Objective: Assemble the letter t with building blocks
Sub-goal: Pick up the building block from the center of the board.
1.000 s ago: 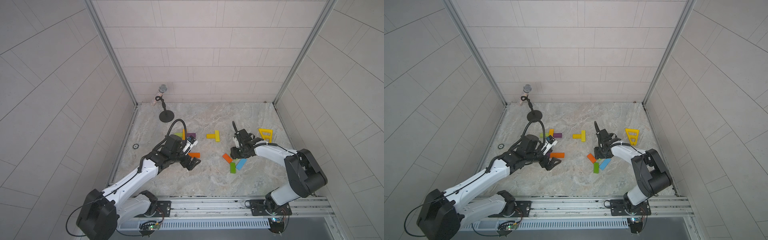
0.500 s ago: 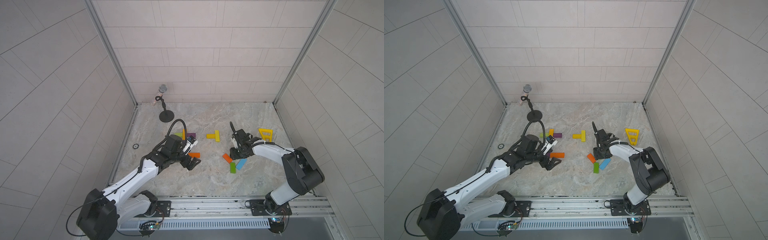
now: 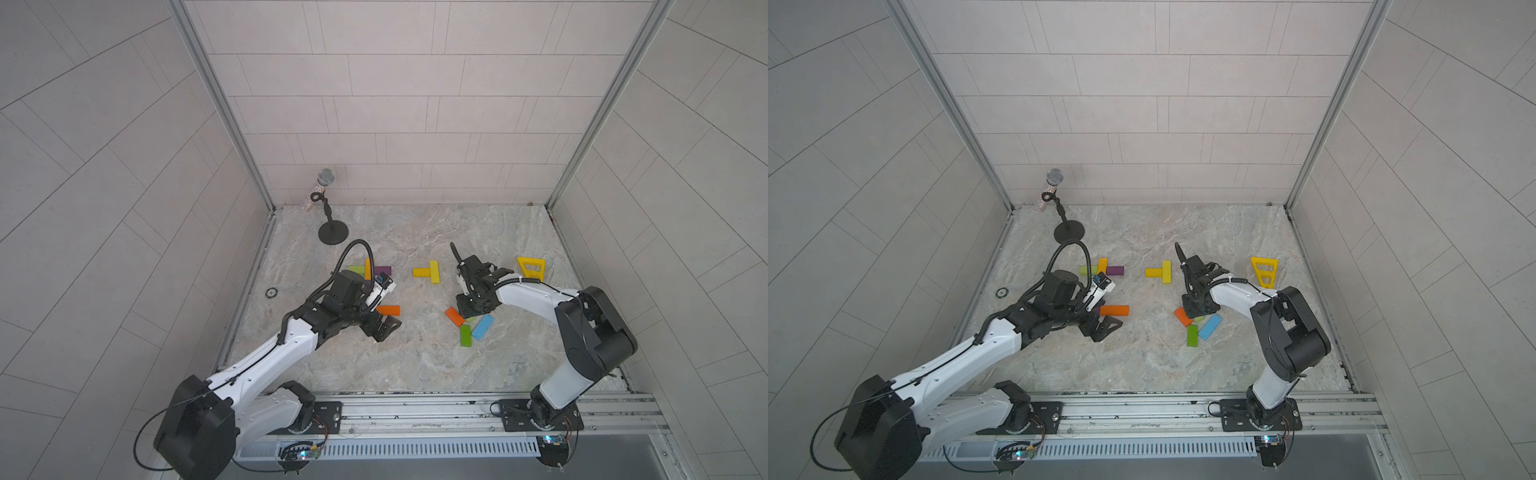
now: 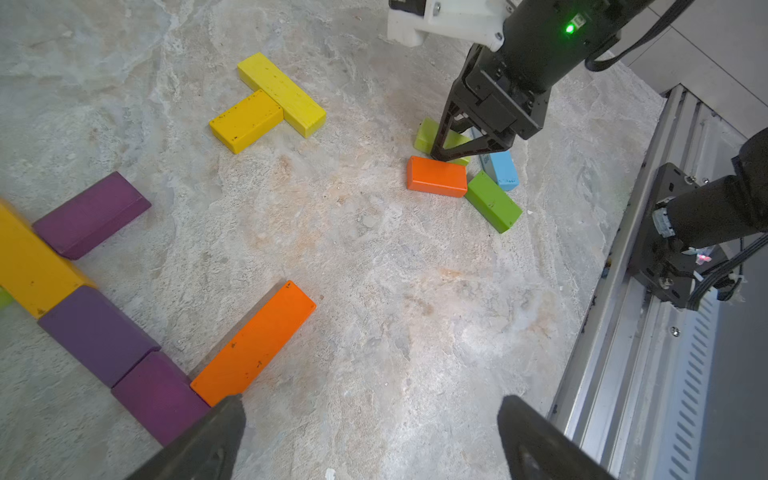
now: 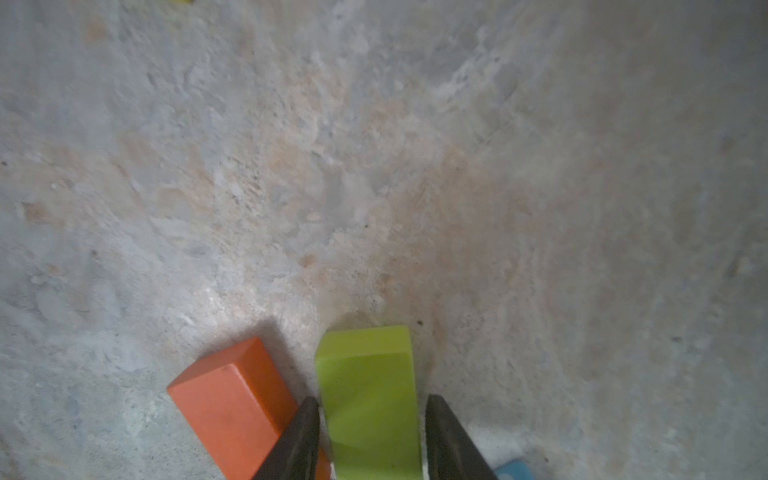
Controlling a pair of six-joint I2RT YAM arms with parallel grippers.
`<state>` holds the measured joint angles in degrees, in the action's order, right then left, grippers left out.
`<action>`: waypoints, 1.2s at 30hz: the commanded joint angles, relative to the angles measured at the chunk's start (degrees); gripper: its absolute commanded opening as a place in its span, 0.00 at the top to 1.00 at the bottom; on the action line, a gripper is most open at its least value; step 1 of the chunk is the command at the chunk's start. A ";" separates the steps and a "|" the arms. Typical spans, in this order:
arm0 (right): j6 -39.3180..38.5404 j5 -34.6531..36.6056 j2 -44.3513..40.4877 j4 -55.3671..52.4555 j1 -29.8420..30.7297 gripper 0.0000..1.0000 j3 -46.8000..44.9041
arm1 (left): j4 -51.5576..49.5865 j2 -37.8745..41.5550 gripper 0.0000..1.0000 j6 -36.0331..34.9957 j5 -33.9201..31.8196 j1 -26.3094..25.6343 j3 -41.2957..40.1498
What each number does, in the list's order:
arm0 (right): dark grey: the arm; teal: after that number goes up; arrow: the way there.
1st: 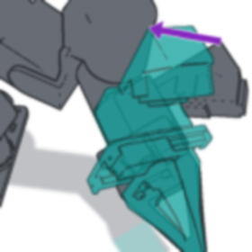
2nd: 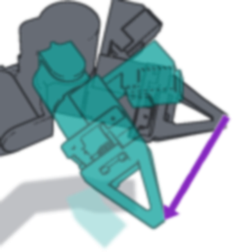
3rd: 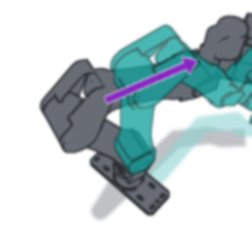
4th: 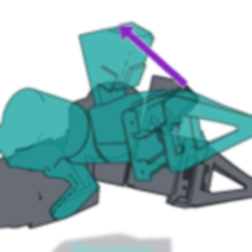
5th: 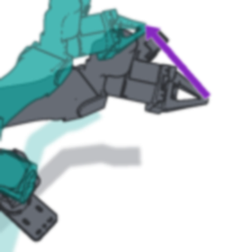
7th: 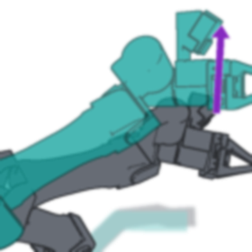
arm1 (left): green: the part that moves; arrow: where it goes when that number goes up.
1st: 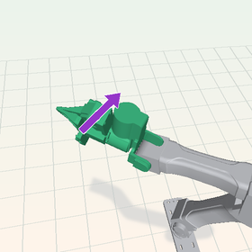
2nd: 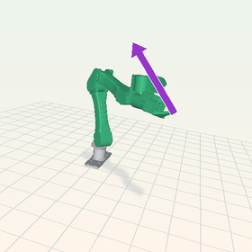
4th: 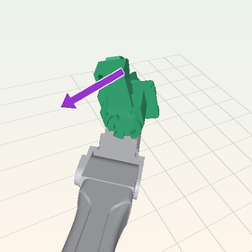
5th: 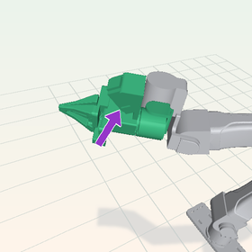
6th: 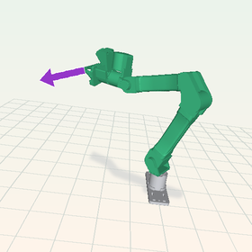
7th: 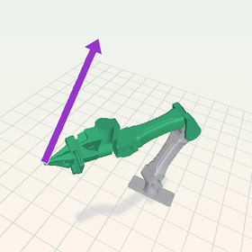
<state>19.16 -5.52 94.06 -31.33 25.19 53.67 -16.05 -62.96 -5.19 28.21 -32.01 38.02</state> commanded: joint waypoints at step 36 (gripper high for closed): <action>-11.69 -1.51 -6.67 -0.66 -4.33 0.83 6.53 | 4.41 -4.01 0.00 -5.20 -4.37 1.10 3.36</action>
<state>11.94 -5.85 88.27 -31.64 21.32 57.98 -12.64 -66.46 -8.49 25.28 -31.55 39.27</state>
